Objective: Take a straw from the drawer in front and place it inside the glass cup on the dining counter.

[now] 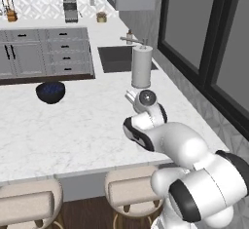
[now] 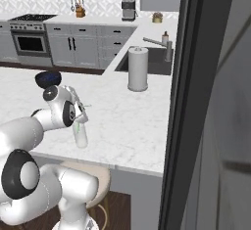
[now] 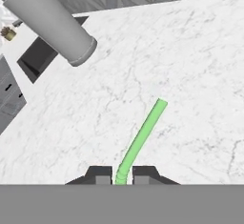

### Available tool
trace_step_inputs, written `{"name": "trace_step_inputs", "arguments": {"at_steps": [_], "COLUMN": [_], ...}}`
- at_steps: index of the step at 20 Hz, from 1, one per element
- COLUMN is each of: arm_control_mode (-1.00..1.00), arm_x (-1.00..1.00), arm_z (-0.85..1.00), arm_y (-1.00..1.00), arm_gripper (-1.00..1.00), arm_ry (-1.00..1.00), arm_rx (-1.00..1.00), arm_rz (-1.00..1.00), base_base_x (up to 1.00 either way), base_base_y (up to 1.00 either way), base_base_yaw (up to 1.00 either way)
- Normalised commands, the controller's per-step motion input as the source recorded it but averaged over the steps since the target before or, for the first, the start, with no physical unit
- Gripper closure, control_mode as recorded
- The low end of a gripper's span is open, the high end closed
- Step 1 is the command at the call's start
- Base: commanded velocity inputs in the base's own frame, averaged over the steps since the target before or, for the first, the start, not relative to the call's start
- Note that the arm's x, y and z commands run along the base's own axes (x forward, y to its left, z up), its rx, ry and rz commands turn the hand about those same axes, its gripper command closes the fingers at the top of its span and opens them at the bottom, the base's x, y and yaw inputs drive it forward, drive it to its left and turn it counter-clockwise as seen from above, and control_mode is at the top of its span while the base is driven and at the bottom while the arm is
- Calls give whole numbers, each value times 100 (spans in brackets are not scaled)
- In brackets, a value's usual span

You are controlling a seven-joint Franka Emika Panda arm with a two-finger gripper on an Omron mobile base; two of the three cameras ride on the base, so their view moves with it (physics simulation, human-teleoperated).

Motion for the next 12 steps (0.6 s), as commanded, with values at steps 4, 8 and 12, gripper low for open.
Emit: {"name": "trace_step_inputs", "arguments": {"at_steps": [4, 8, 12], "arm_control_mode": [-100, -100, -100], "arm_x": [-22, 0, 0], "arm_z": [-12, -11, -10], "arm_y": [-2, -4, 0], "arm_gripper": [100, -100, -100], "arm_ry": [0, 0, 0], "arm_rx": [0, 0, 0], "arm_rz": [0, 0, 0], "base_base_x": [0, 0, 0], "base_base_y": [0, 0, 0], "base_base_yaw": [0, 0, 0]}}
